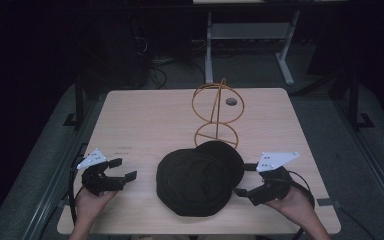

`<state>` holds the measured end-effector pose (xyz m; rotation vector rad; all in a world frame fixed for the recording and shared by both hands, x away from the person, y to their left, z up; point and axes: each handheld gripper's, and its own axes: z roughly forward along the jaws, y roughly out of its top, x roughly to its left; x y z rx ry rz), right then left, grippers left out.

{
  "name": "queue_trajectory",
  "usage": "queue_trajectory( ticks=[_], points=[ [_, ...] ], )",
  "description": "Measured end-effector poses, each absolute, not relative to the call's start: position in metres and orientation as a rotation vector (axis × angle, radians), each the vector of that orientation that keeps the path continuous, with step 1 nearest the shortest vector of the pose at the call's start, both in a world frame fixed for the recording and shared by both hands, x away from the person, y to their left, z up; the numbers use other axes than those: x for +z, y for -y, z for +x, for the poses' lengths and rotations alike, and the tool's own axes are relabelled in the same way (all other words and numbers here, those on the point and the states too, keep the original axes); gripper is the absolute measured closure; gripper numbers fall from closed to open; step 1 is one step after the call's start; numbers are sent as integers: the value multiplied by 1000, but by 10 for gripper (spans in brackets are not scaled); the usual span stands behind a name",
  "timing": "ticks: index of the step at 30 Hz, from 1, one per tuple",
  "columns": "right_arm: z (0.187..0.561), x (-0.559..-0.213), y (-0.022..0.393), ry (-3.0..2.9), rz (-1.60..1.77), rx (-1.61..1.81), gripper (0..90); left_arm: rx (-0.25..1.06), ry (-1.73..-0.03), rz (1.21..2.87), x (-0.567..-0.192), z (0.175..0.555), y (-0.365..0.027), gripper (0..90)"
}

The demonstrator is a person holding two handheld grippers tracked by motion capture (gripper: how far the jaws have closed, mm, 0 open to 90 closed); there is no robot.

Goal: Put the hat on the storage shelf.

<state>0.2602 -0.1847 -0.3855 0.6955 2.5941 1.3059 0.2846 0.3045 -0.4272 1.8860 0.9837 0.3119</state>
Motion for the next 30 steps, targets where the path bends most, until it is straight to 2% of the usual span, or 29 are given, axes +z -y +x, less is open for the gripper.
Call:
queue_trajectory(
  ticks=[4, 10, 21, 30],
  points=[
    [262, -381, 168, -2625, 643, 1303, 173, 315, -984, 1887, -427, 285, -306, 145],
    [264, -380, 149, -2642, 596, 1297, 234, 328, -999, 1885, -428, 286, -307, 146],
    [264, -388, 124, -2709, 527, 1249, 266, 327, -998, 1886, -429, 287, -308, 146],
    [263, -395, 104, -2775, 455, 1227, 327, 324, -996, 1888, -429, 287, -307, 146]
  ],
)
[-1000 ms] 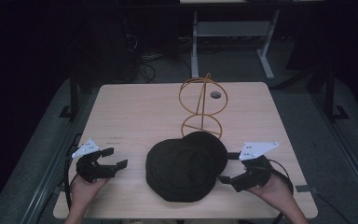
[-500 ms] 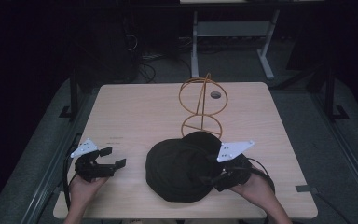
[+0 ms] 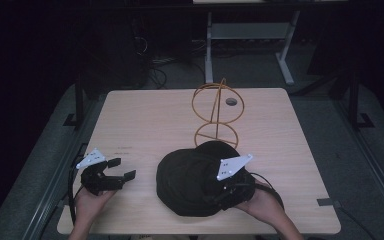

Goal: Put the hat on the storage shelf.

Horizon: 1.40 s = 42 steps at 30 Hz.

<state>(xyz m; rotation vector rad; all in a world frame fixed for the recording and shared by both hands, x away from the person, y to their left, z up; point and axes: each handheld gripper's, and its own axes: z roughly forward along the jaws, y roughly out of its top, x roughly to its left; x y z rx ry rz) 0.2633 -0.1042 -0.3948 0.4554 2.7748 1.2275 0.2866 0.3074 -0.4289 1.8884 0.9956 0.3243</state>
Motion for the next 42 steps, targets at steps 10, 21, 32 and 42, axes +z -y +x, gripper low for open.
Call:
queue_trajectory(
  ticks=[10, 21, 32, 42],
  points=[
    [260, -402, 78, -2860, 342, 1165, 401, 324, -991, 1891, -429, 286, -307, 146],
    [263, -420, 58, -2927, 306, 1079, 477, 317, -992, 1883, -428, 286, -308, 146],
    [261, -436, 49, -2934, 328, 996, 560, 315, -986, 1894, -429, 286, -306, 146],
    [253, -439, 43, -2920, 282, 949, 747, 312, -978, 1902, -429, 287, -305, 146]
  ],
)
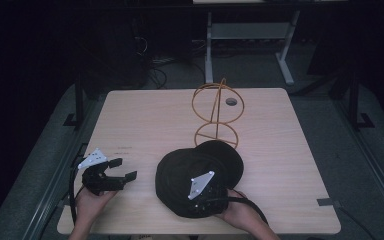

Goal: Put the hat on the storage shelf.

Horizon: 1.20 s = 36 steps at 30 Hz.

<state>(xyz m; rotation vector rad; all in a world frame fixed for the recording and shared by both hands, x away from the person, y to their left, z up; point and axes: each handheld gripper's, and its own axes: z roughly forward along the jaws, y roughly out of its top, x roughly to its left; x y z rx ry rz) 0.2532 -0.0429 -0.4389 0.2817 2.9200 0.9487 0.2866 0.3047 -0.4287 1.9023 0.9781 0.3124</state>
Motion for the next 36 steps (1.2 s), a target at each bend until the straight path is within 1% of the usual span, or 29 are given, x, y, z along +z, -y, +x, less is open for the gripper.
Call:
queue_trajectory(
  ticks=[2, 7, 11, 12, 13, 14, 19, 20, 21, 25, 36],
  points=[
    [255, -438, 44, -2932, 276, 985, 789, 311, -973, 1902, -429, 287, -304, 147],
    [255, -434, 47, -2928, 297, 1021, 797, 334, -959, 1908, -427, 286, -302, 147],
    [259, -420, 51, -2910, 314, 1115, 798, 327, -944, 1906, -425, 286, -298, 147],
    [261, -410, 55, -2888, 337, 1185, 797, 318, -930, 1897, -424, 286, -296, 147],
    [261, -410, 55, -2888, 337, 1185, 797, 318, -930, 1897, -424, 286, -296, 147],
    [265, -398, 59, -2865, 360, 1250, 796, 314, -917, 1886, -421, 285, -294, 147],
    [273, -370, 67, -2815, 388, 1365, 793, 282, -868, 1864, -416, 284, -286, 148],
    [273, -370, 67, -2815, 388, 1365, 793, 282, -868, 1864, -416, 284, -286, 147],
    [276, -360, 70, -2793, 395, 1398, 793, 273, -846, 1865, -414, 284, -281, 147],
    [282, -348, 74, -2757, 394, 1441, 794, 245, -799, 1861, -410, 282, -272, 147],
    [291, -325, 73, -2713, 391, 1501, 794, 245, -677, 1872, -396, 286, -241, 147]
  ],
)
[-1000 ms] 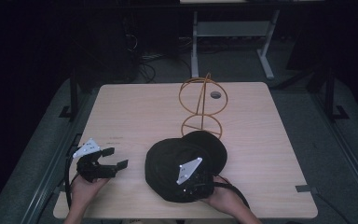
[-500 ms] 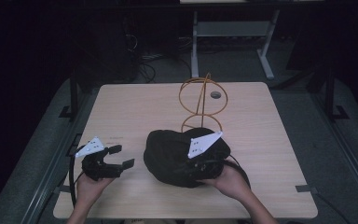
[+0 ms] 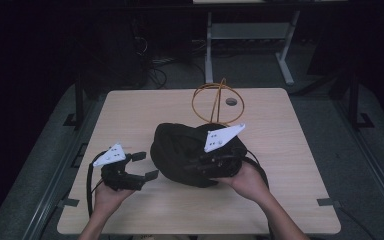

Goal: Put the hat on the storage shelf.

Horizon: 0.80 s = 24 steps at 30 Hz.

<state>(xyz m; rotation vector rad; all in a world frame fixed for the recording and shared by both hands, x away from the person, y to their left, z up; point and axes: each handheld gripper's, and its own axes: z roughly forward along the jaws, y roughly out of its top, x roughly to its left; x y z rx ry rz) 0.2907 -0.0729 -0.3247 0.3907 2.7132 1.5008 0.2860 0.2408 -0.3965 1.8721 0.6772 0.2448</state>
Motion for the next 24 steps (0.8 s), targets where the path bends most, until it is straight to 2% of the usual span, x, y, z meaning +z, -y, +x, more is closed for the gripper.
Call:
queue_trajectory(
  ticks=[7, 10, 16, 17, 18, 19, 21, 23, 24],
  points=[
    [293, -317, 76, -2705, 377, 1538, 794, 314, -622, 1864, -393, 298, -226, 156],
    [294, -316, 78, -2706, 381, 1555, 794, 296, -611, 1862, -395, 302, -225, 196],
    [294, -316, 79, -2727, 381, 1584, 795, 317, -565, 1850, -395, 306, -216, 423],
    [294, -316, 79, -2727, 381, 1584, 795, 318, -555, 1849, -395, 306, -215, 423],
    [295, -316, 79, -2727, 382, 1586, 795, 333, -544, 1847, -395, 306, -214, 459],
    [295, -316, 79, -2728, 386, 1601, 796, 346, -533, 1838, -393, 306, -213, 579],
    [295, -316, 79, -2725, 383, 1603, 796, 345, -537, 1839, -392, 306, -212, 614],
    [296, -317, 79, -2727, 384, 1622, 797, 344, -531, 1829, -389, 308, -213, 739],
    [296, -317, 79, -2727, 384, 1622, 797, 344, -531, 1829, -389, 308, -213, 772]
  ],
)
